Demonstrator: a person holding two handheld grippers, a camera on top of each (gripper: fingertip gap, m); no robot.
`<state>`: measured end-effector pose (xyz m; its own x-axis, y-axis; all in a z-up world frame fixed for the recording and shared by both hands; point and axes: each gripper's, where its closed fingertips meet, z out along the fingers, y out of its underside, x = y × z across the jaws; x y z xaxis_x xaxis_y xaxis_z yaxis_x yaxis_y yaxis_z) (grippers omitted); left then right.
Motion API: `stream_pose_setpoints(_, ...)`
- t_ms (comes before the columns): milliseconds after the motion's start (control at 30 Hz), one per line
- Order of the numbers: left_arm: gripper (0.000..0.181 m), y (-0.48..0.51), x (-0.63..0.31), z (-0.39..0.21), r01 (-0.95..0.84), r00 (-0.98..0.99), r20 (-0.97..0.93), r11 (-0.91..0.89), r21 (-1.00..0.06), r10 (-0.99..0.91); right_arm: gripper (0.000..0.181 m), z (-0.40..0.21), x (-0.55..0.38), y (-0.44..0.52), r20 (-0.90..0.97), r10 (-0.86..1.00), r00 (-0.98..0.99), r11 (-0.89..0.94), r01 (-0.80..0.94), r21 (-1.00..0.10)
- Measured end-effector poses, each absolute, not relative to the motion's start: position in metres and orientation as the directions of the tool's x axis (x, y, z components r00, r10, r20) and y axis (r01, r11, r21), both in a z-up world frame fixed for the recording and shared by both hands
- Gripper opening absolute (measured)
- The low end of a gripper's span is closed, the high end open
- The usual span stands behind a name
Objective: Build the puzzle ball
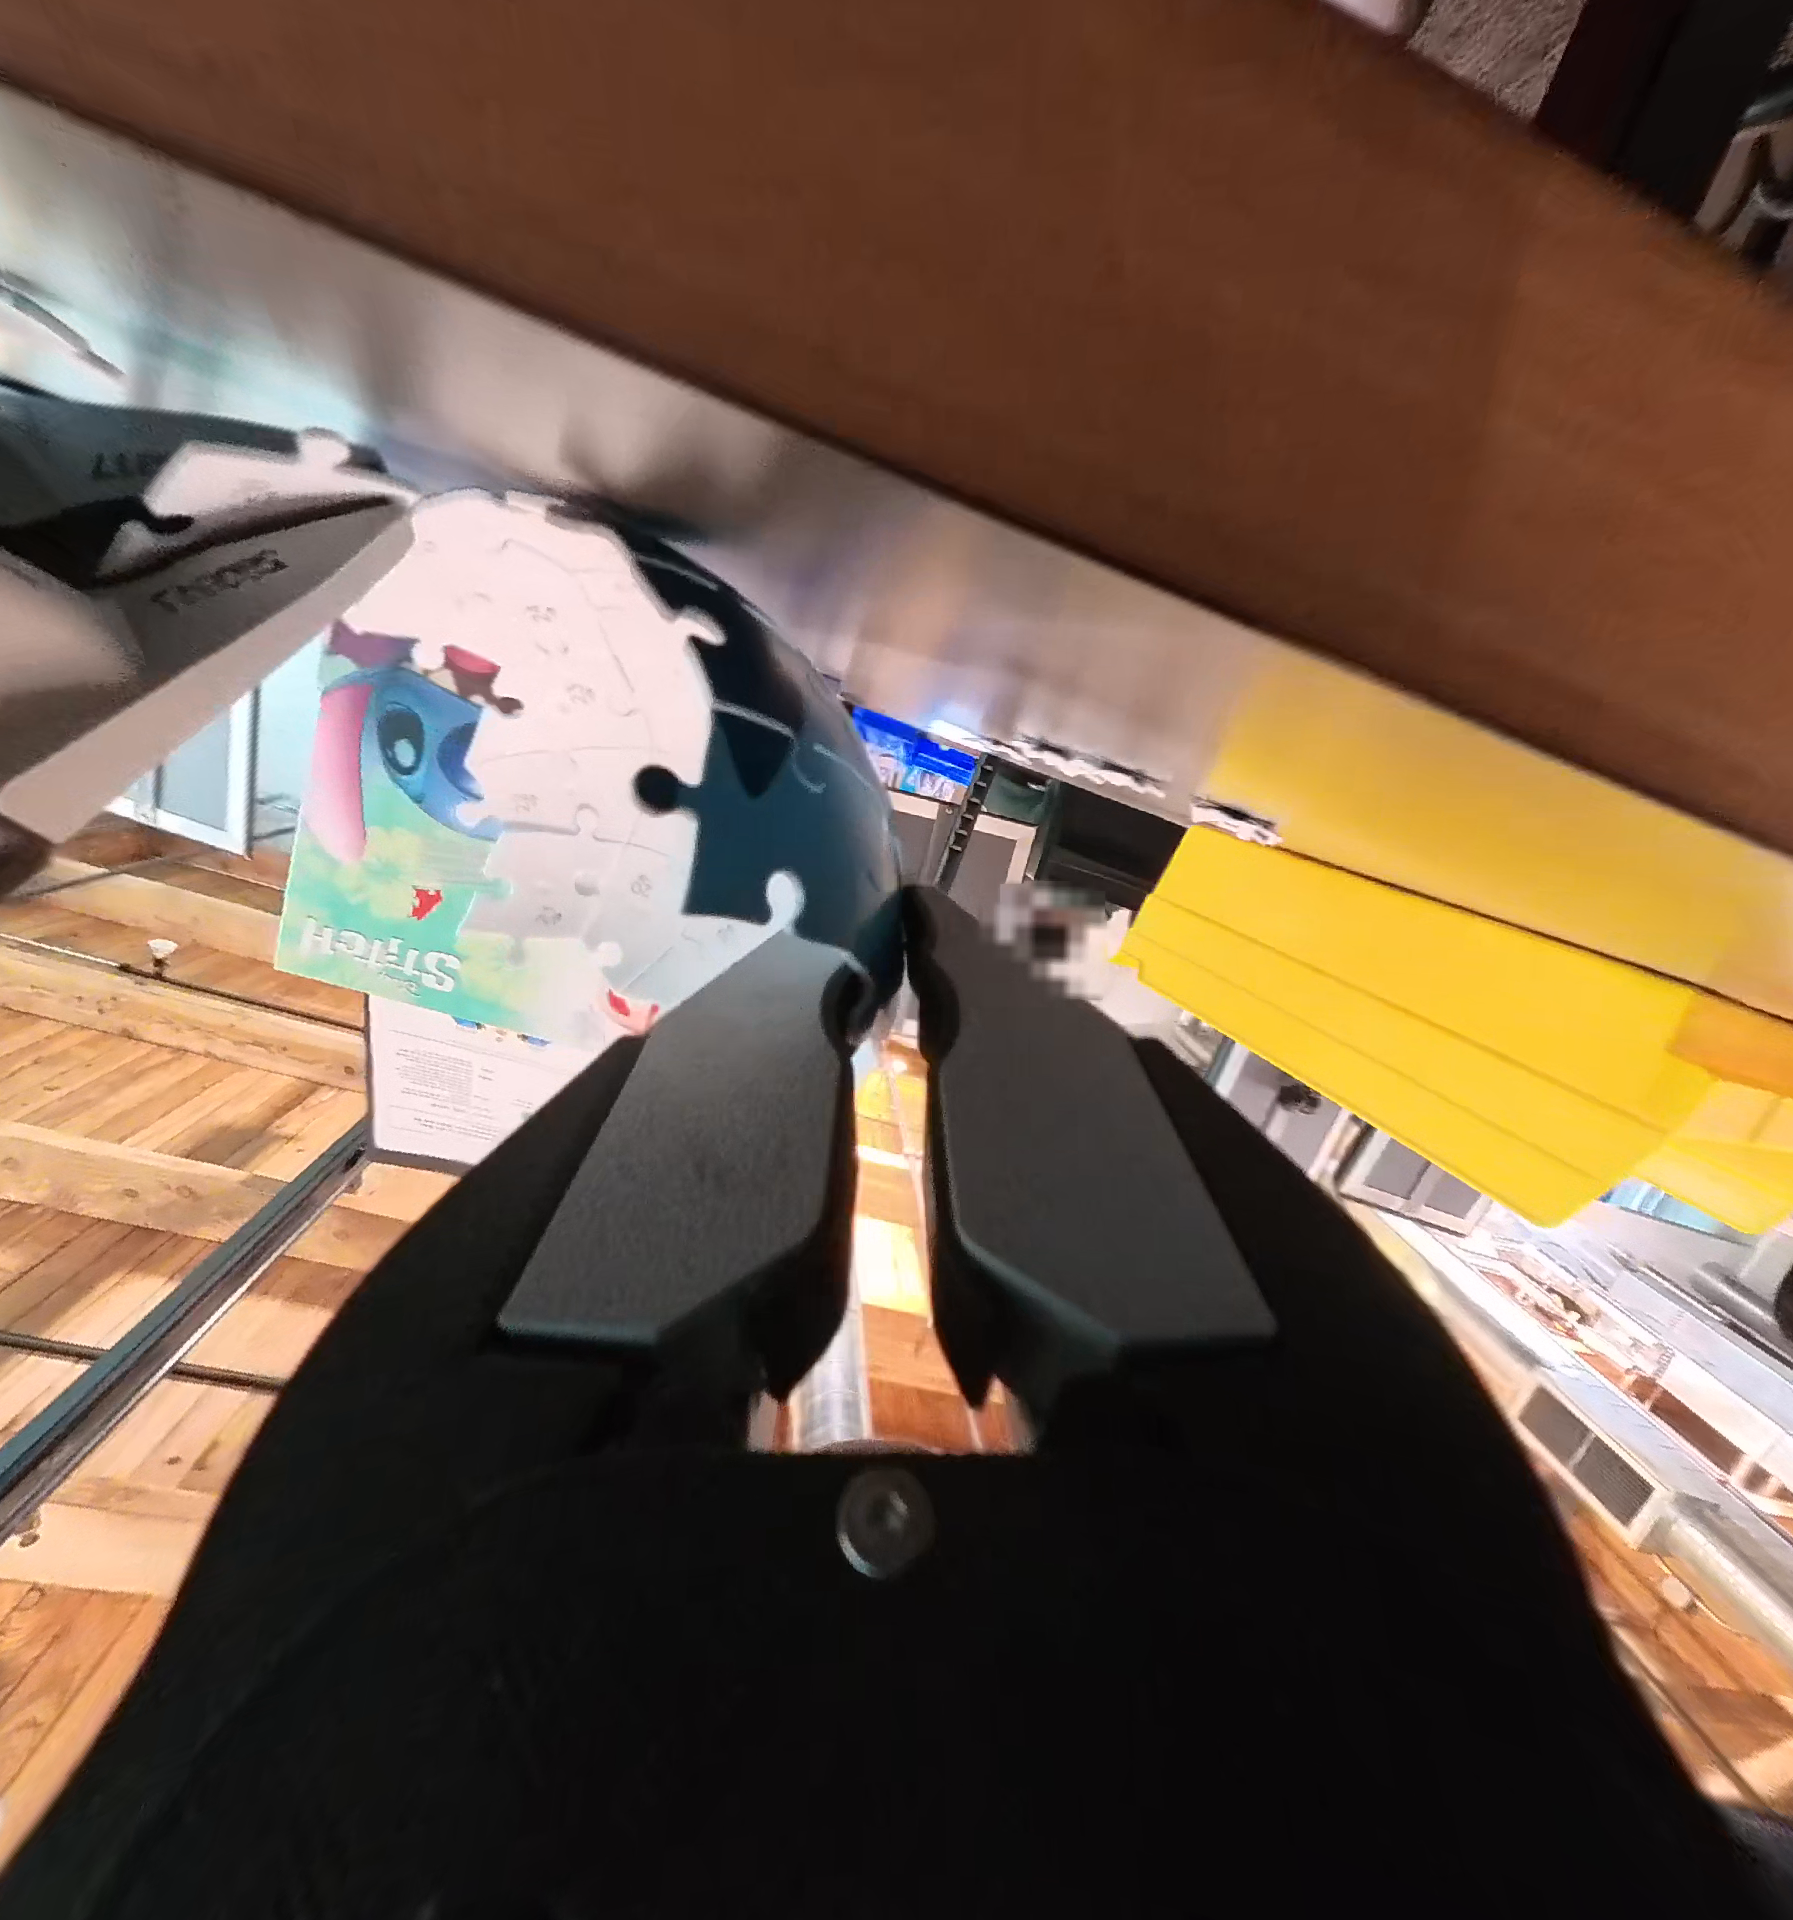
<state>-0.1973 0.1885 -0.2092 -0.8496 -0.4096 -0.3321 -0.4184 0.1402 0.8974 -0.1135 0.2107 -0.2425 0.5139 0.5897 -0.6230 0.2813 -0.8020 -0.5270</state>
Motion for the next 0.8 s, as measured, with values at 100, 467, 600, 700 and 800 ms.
stream_pose_setpoints(100, 0.001, 0.1868, -0.1965, -0.2099, -0.441, -0.83, -0.35, 0.126, 0.889, -0.435, 0.0, -0.2422, -0.1145, 0.212, -0.66, 0.55, 0.512, -0.832, 0.262, -0.49)
stream_pose_setpoints(467, 0.001, 0.183, -0.1957, -0.2135, -0.473, -0.811, -0.378, 0.121, 0.873, -0.446, 0.001, -0.2391, -0.1175, 0.2165, -0.691, 0.51, 0.513, -0.847, 0.16, -0.506)
stream_pose_setpoints(600, 0.001, 0.1809, -0.1965, -0.2144, -0.471, -0.81, -0.375, 0.119, 0.874, -0.452, 0.0, -0.2395, -0.1201, 0.2161, -0.676, 0.52, 0.522, -0.836, 0.15, -0.527)
stream_pose_setpoints(700, 0.001, 0.1815, -0.1977, -0.2142, -0.473, -0.807, -0.377, 0.114, 0.874, -0.455, 0.0, -0.2391, -0.1211, 0.2162, -0.679, 0.52, 0.518, -0.834, 0.138, -0.534)
stream_pose_setpoints(800, 0.001, 0.181, -0.1987, -0.2144, -0.477, -0.8, -0.379, 0.11, 0.872, -0.464, 0.001, -0.2382, -0.1223, 0.216, -0.691, 0.516, 0.506, -0.836, 0.122, -0.535)
